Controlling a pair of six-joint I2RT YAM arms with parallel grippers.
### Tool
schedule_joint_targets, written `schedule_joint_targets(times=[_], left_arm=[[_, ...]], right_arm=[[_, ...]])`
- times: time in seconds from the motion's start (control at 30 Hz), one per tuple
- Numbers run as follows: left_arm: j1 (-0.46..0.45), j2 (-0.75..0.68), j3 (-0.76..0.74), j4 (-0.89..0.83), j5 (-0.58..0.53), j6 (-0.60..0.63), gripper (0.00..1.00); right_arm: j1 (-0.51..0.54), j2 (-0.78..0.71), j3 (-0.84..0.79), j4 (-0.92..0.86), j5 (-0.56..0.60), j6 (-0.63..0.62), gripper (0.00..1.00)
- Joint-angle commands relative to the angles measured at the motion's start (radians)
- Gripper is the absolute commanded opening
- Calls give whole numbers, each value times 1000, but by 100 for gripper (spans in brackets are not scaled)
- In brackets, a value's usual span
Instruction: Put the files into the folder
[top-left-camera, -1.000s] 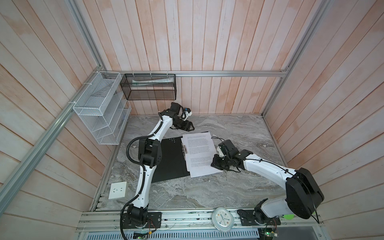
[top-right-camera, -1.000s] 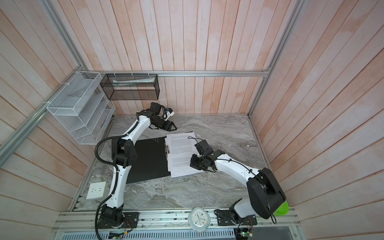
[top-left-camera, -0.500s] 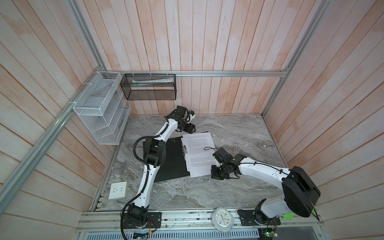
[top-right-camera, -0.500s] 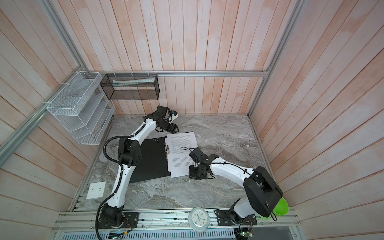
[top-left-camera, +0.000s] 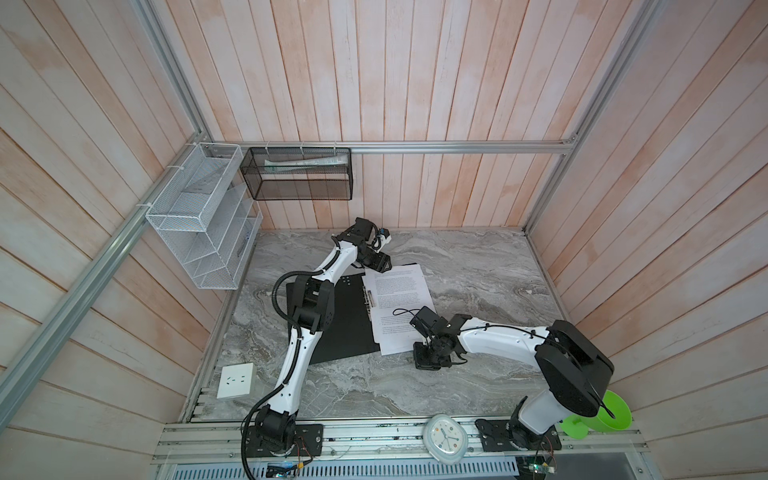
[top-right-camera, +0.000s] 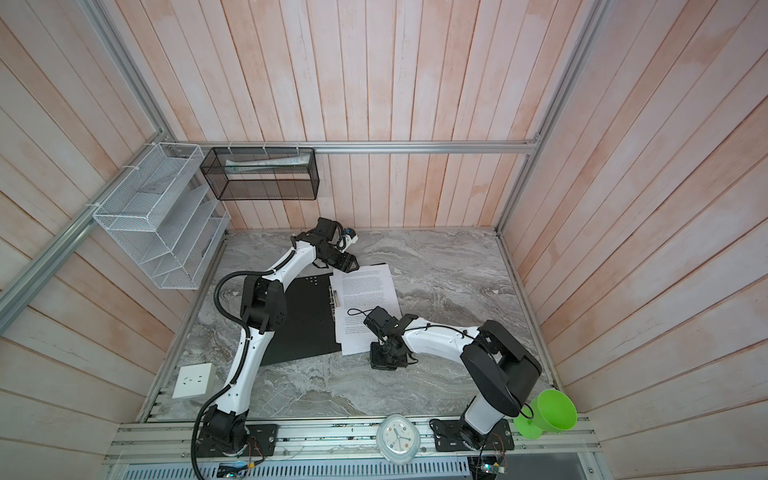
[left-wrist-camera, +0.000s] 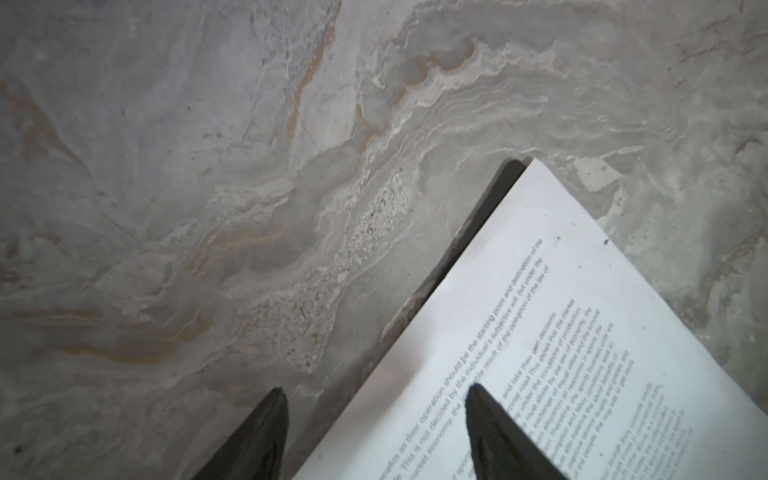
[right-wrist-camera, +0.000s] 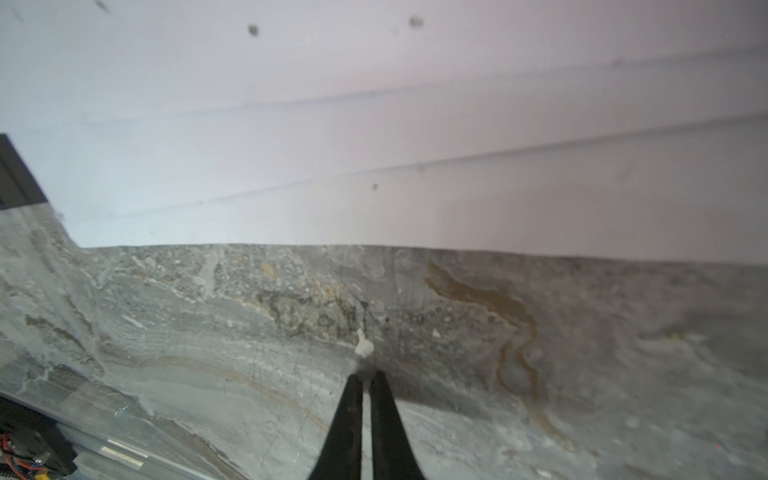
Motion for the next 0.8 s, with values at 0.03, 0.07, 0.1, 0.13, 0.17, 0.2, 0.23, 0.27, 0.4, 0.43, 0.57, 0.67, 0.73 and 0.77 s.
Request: schedule_joint_targets(times=[0.03, 0.07, 0.1, 0.13, 0.17, 0.2, 0.23, 0.27, 0.4, 0.43, 0.57, 0.67, 0.73, 0.77], left_arm=[[-2, 13, 21, -10, 40, 4, 69], [-2, 14, 22, -11, 42, 3, 69], [-3, 15, 20, -13, 44, 1, 69], [-2, 17, 19, -15, 45, 0, 69], [-2, 19, 19, -19, 45, 0, 68], [-2, 18, 17, -22, 47, -2, 68], [-2, 19, 14, -28, 50, -1, 67], [-3, 19, 14, -32, 52, -1, 67], [-2, 15, 10, -59, 73, -7, 65], [-3, 12, 7, -63, 76, -9, 65], [-3, -11, -23, -70, 78, -6, 63], [-2, -34, -55, -67, 75, -3, 62], [-1, -47, -72, -67, 72, 0, 62], [-2, -53, -81, -67, 71, 1, 62]], right_arm=[[11, 36, 25, -3, 42, 11, 10], [11, 40, 28, -3, 48, 11, 10], [11, 44, 32, -3, 53, 13, 10], [11, 49, 34, -2, 59, 13, 10], [11, 52, 37, -1, 65, 13, 10], [11, 56, 41, -3, 73, 15, 10], [11, 60, 46, -1, 79, 14, 10], [11, 64, 49, 1, 81, 14, 10], [11, 103, 84, 0, 99, 6, 10], [11, 116, 96, 1, 103, 2, 10], [11, 161, 137, -1, 111, -14, 10], [11, 178, 152, 3, 116, -19, 10], [11, 182, 158, 11, 116, -22, 10], [11, 185, 161, 13, 119, -22, 10]])
